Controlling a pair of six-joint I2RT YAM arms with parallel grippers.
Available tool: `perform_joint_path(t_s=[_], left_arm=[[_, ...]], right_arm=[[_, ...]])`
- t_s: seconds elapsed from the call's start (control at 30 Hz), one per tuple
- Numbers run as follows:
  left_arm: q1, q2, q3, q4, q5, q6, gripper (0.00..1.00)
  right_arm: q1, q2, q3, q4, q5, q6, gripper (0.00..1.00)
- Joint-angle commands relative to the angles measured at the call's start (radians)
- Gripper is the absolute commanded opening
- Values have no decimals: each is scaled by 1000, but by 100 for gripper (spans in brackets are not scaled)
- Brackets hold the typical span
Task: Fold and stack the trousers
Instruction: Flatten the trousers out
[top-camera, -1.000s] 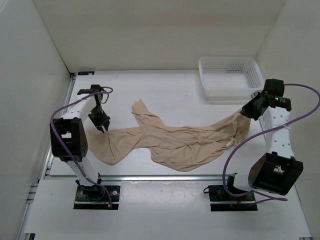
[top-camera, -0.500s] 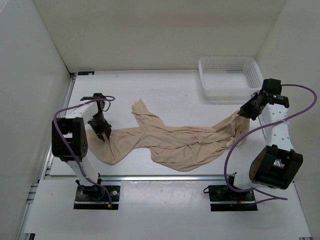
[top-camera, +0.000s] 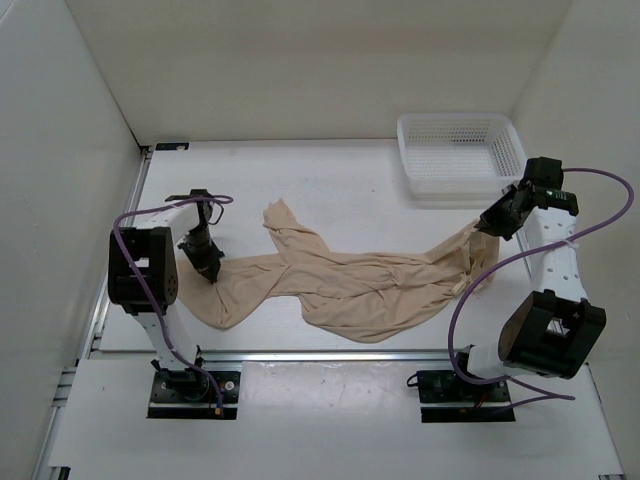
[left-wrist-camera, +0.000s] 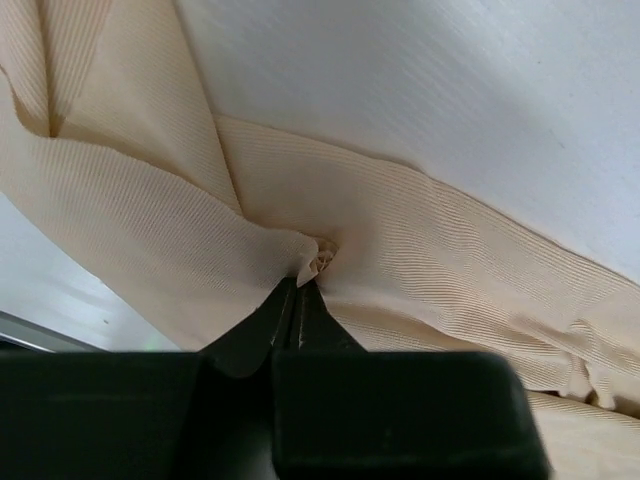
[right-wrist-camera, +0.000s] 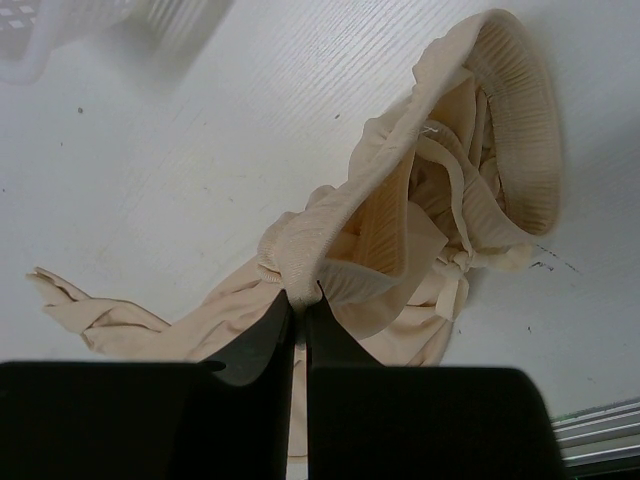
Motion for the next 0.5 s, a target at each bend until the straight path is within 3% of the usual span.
perform_joint_path(t_s=[0.0,0.27,0.47], left_arm=[[10,-39,19,-10,-21,8,10],[84,-307,37,-154,-86,29,10],[176,-384,30,-212,-139,2,10]], right_arm=[[-3,-24,30,23,-7,-12,0],[-3,-24,20,23,-16,-12,0],[-3,-35,11,32,-25,-12,0]])
